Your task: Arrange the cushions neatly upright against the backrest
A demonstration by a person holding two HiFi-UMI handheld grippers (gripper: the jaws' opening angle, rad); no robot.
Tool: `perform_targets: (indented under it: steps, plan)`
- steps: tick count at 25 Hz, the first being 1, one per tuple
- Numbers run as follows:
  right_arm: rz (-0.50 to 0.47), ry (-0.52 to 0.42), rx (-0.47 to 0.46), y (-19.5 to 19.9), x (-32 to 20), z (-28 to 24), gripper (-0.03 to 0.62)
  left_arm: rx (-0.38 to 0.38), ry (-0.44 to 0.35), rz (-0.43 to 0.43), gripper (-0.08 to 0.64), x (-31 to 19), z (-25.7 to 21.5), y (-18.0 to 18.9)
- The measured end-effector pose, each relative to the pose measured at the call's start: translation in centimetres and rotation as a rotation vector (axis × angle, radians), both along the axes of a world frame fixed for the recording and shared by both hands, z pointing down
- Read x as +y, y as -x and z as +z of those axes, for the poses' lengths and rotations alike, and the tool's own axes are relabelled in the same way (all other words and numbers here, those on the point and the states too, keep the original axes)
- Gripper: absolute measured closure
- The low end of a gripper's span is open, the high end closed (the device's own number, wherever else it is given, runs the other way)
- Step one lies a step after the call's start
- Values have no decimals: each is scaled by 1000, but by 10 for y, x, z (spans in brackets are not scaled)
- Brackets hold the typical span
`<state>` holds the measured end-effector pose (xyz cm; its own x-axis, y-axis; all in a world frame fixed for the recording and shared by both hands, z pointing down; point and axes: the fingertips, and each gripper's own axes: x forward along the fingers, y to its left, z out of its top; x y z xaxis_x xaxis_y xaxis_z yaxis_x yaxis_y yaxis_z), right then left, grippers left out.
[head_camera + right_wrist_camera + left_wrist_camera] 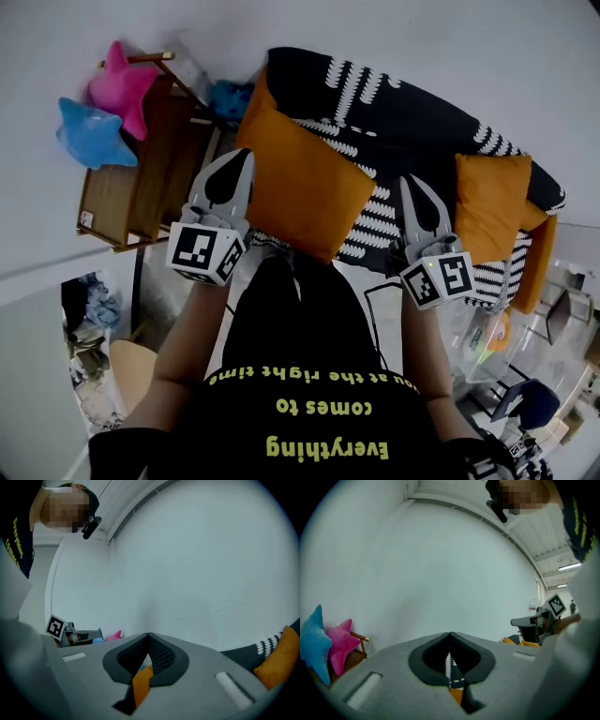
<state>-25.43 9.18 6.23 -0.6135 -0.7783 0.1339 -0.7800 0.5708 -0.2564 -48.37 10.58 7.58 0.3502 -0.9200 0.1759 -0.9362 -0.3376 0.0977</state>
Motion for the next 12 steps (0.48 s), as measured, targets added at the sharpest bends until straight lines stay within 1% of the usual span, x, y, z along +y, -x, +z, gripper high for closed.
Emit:
perform_targets:
  steps: [2,5,12]
  plan:
    - [-8,14,0,-10,-16,8,581,-10,-3,-17,560,-14,2,-5]
    - [-17,36,2,-14,-32,22,581,-13,7,-40,561,-30,9,-6]
    - [-27,110,10,-2,-54,64,580,-24,61,-32,560,-60,46,-4]
